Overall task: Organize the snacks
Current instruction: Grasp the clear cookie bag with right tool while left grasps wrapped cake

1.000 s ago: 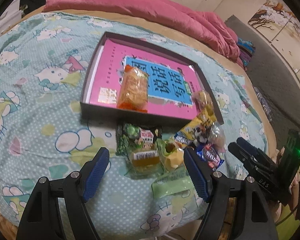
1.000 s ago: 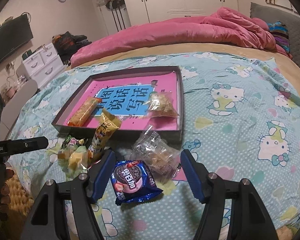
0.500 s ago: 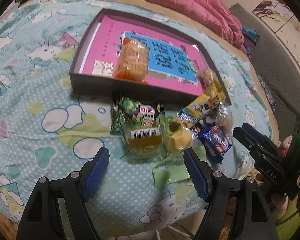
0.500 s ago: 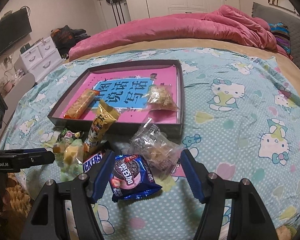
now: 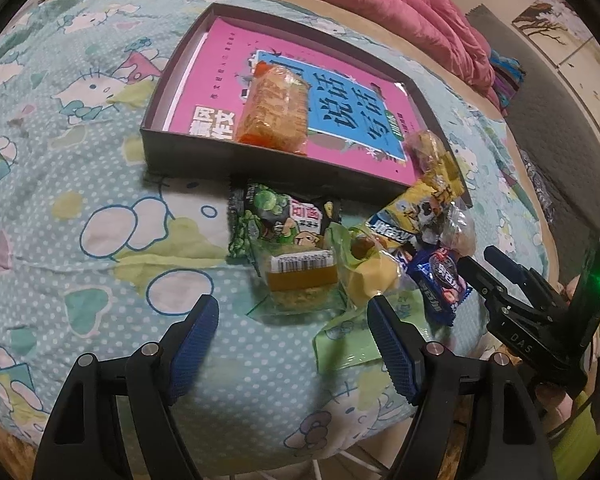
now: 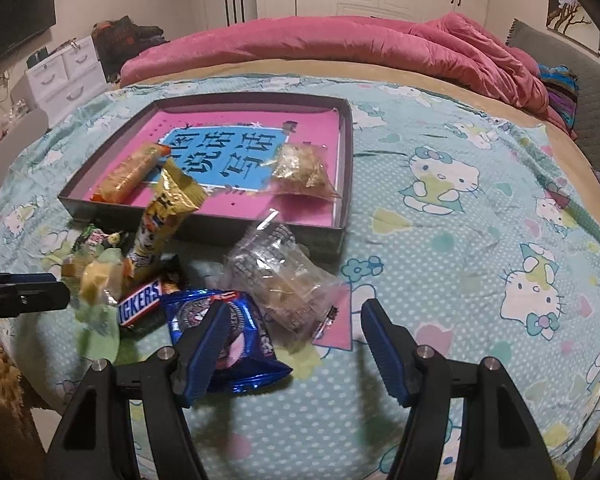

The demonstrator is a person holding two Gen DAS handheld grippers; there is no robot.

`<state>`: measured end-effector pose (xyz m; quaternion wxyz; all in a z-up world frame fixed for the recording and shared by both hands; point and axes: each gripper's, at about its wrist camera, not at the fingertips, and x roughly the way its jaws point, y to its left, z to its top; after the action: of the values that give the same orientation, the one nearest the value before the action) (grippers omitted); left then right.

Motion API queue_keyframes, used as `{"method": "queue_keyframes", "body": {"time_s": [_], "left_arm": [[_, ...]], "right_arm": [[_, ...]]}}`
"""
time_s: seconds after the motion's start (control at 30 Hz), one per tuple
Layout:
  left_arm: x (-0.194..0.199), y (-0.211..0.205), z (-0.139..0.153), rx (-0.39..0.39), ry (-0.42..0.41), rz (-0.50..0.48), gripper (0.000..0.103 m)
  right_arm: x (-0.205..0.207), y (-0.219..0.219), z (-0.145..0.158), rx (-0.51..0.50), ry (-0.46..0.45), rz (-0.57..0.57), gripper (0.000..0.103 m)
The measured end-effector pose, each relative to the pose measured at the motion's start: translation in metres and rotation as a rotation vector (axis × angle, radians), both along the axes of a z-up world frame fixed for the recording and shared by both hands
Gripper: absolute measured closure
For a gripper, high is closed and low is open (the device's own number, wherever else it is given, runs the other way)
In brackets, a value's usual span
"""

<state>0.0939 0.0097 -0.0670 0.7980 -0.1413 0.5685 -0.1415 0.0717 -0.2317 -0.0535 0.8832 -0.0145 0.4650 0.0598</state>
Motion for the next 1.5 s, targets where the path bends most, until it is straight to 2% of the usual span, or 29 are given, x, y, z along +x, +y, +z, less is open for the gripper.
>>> {"method": "queue_keyframes", "body": {"time_s": [0.5,0.87,1.13,1.3,1.37,1.43,1.5], "left_arm": [[0.008,-0.001,-0.009,0.005,0.018,0.018,0.025],[0.010,0.001,-0.012,-0.017,0.019,0.027,0.025],[0.009,0.006,-0.013,-0.044,0.015,0.044,0.025],[0.008,0.012,-0.013,-0.069,0.012,0.057,0.026],[0.008,0.014,-0.012,-0.074,0.009,0.058,0.029],[0.009,0.013,-0.012,-0.082,0.009,0.054,0.039],[0.011,0.012,-0.012,-0.097,0.015,0.049,0.044]], "right_arm": [[0.017,-0.004,-0.012,0.006,0.007,0.004,0.036],[0.028,-0.009,-0.018,0.074,0.011,0.002,0.036],[0.028,0.000,-0.016,0.051,-0.018,0.042,0.044],[0.028,-0.001,-0.015,0.068,-0.020,0.050,0.054],[0.027,-0.001,-0.015,0.074,-0.020,0.050,0.054],[0.026,-0.002,-0.014,0.079,-0.022,0.048,0.054],[0.025,-0.002,-0.013,0.084,-0.026,0.046,0.055]]}}
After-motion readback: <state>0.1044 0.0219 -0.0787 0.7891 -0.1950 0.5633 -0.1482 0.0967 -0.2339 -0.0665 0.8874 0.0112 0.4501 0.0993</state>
